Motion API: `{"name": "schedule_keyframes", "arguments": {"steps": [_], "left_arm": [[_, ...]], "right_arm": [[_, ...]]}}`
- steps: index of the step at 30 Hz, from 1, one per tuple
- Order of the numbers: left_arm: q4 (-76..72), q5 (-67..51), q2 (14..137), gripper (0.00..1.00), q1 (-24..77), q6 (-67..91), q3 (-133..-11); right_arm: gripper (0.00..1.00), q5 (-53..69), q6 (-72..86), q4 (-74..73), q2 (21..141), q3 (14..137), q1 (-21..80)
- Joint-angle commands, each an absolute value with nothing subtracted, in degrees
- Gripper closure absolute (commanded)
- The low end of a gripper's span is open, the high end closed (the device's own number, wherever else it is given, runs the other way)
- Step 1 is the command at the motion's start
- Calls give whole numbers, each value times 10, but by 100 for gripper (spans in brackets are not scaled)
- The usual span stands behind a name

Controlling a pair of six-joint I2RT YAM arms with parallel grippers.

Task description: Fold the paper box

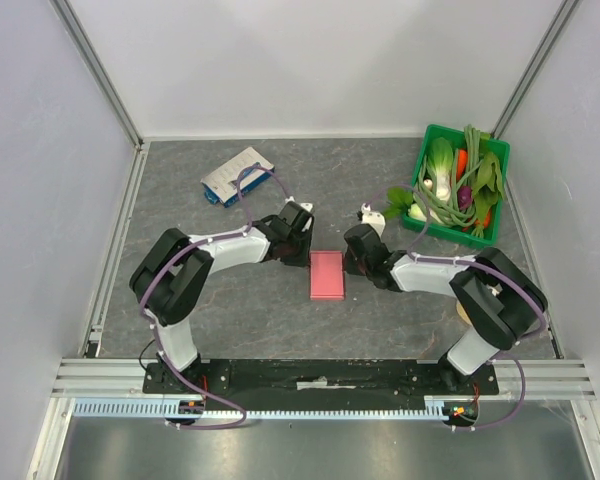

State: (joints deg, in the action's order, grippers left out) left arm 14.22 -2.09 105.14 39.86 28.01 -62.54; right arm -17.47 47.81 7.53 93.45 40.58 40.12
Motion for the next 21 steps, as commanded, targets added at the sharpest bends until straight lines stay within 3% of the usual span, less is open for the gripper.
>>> {"name": "schedule_keyframes", "arguments": {"steps": [1,8,21], "left_arm": [[149,-24,987,86,397,279,-578],[147,-53,929,80,394,292,-516],[105,-54,952,88,454,345,-475]], "right_arm": [[100,-158,396,-69,896,423,380],[98,-71,401,-117,839,381,389],[100,-110,492,-98,809,339,482]]}}
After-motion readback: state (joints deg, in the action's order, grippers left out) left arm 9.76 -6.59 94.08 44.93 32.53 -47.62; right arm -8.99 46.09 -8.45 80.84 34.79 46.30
